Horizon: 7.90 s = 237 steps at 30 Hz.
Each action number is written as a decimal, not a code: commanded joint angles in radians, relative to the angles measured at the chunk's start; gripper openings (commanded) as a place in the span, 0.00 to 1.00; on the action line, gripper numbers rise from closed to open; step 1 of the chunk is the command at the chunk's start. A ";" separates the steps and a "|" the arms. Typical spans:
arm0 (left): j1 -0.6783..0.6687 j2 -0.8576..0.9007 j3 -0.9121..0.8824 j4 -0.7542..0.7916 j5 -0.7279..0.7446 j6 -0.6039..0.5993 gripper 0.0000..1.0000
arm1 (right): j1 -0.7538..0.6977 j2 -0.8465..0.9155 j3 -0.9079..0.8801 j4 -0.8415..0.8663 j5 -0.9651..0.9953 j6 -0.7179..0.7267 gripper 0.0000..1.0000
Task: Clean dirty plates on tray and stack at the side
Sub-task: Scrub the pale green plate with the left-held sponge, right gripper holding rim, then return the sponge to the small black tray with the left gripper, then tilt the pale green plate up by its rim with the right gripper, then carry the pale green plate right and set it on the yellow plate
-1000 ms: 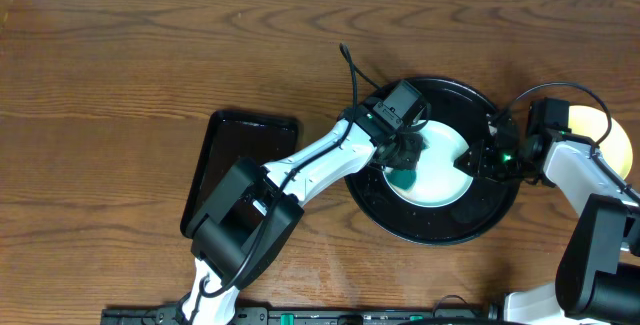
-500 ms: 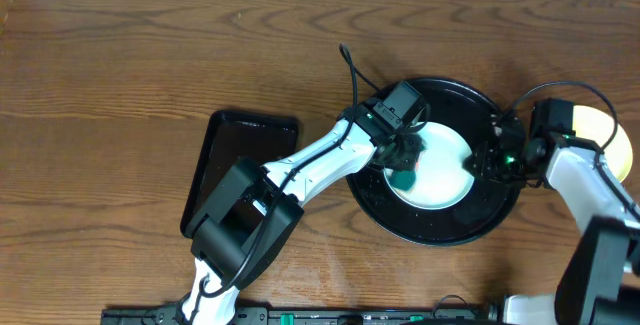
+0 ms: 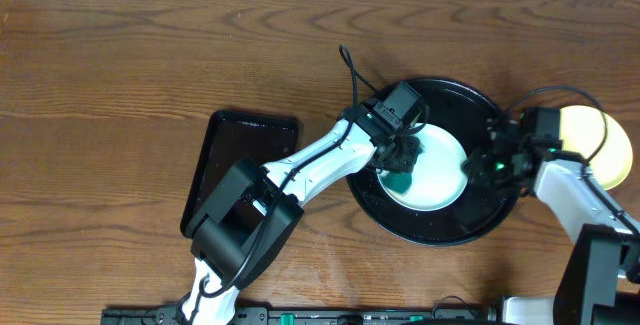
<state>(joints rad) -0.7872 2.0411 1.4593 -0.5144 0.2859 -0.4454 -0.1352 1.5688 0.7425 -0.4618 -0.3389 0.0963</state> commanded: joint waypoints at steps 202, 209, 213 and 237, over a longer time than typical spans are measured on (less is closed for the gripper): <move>0.563 -0.748 -0.016 -0.618 -0.320 0.097 0.84 | 1.007 -0.582 0.030 -0.005 1.386 -0.296 0.01; 0.563 -0.748 -0.016 -0.618 -0.320 0.097 0.84 | 1.007 -0.581 0.030 -0.004 1.386 -0.296 0.01; 0.563 -0.748 -0.016 -0.618 -0.320 0.097 0.84 | 1.007 -0.581 0.030 -0.003 1.386 -0.296 0.01; 0.563 -0.748 -0.016 -0.618 -0.320 0.097 0.84 | 1.007 -0.580 0.030 -0.003 1.386 -0.296 0.01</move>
<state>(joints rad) -0.2291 1.2995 1.4425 -1.1275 -0.0319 -0.3428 0.8631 0.9985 0.7589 -0.4698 1.0149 -0.1932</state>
